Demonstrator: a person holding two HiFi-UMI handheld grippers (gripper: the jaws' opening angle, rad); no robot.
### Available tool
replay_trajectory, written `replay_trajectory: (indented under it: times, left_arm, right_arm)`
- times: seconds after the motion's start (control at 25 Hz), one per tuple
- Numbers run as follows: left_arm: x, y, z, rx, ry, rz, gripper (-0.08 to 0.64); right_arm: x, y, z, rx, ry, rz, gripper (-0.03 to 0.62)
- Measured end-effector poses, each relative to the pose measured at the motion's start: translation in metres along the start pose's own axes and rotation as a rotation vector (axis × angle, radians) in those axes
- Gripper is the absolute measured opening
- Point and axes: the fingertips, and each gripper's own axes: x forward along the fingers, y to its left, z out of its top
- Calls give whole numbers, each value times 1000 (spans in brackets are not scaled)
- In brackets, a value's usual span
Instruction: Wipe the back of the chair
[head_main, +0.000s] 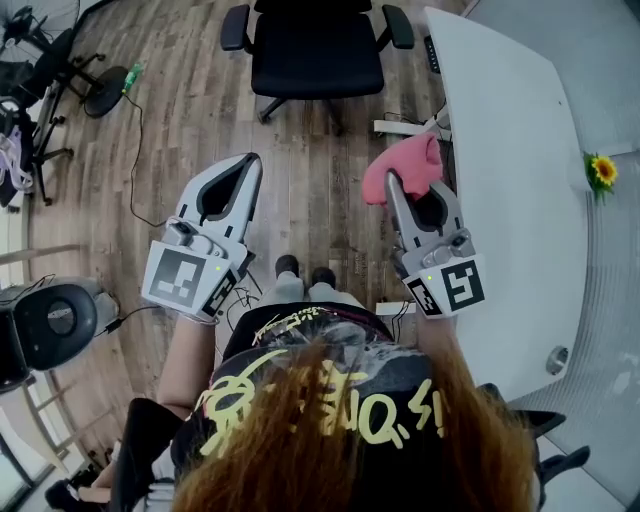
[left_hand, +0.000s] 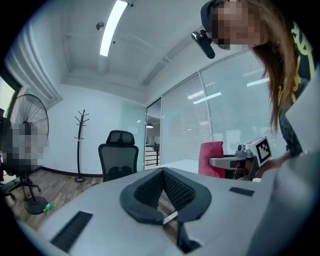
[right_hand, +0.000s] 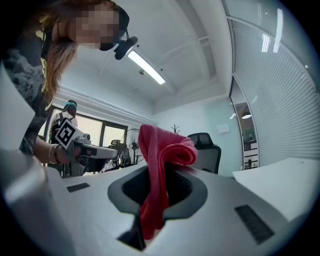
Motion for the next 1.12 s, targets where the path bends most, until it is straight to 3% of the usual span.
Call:
replay_trajectory:
  times: [0.48, 1.12]
  left_arm:
    - [-4, 7, 1, -7, -26, 38, -6]
    - [-20, 45, 27, -36, -24, 2, -6]
  right_arm:
    - [1, 2, -3, -1, 0, -6, 61]
    - [43, 30, 26, 12, 6, -20, 61]
